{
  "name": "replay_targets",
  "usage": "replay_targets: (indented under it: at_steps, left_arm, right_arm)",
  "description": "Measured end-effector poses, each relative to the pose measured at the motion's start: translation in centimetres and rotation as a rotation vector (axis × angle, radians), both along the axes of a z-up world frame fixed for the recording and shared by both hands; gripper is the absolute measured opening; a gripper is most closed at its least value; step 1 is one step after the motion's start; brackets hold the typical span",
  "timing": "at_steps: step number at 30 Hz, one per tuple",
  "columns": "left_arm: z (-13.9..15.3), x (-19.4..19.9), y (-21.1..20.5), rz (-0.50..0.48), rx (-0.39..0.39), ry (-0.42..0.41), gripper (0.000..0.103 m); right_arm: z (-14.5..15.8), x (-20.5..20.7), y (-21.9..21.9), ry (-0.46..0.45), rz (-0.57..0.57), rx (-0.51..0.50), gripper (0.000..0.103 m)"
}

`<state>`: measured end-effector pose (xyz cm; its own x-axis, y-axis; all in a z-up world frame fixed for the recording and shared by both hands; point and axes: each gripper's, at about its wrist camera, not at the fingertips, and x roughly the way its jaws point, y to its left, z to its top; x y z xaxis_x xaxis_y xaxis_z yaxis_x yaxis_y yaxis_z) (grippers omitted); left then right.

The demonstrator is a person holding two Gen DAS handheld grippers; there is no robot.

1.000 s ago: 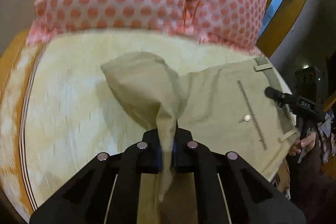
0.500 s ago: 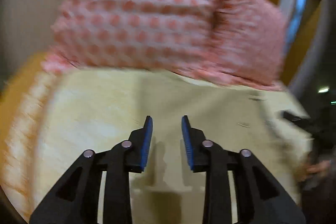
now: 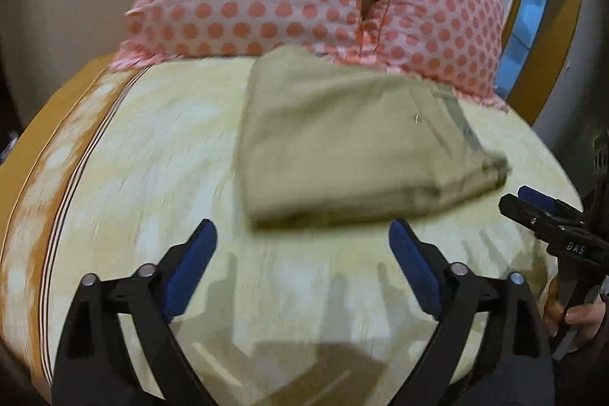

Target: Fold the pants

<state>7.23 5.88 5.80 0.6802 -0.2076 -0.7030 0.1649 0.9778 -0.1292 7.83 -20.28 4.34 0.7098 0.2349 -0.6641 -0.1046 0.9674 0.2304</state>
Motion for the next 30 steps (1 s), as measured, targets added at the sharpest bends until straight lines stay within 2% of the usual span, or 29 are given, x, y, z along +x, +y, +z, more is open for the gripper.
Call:
replay_targets:
  at_steps: [3, 5, 6, 10, 15, 30]
  left_arm:
    - [-1.7, -1.5, -0.1, 0.039, 0.025, 0.021, 0.097]
    - [-2.4, -2.1, 0.0, 0.054, 0.033, 0.027, 0.098]
    - [-2.6, -2.6, 0.0, 0.065, 0.052, 0.012, 0.101]
    - [-3.2, -3.6, -0.9, 0.099, 0.159, -0.028, 0.101]
    - [-3.4, -4.2, -0.5, 0.11, 0.137, -0.08, 0.101]
    - [-3.4, -4.2, -0.5, 0.11, 0.137, -0.085, 0.101]
  right_arm:
    - [-1.3, -1.4, 1.2, 0.011, -0.018, -0.026, 0.102]
    - [-1.5, -2.3, 2.2, -0.012, -0.051, -0.102, 0.102]
    - [-1.7, -2.6, 2.9, -0.025, -0.061, -0.141, 0.102]
    - [-2.4, -3.6, 3.9, -0.051, -0.096, -0.193, 0.102]
    - [-2.6, -4.1, 3.8, -0.087, -0.104, -0.188, 0.102]
    - [-2.6, -4.0, 3.9, -0.087, -0.108, -0.188, 0.102]
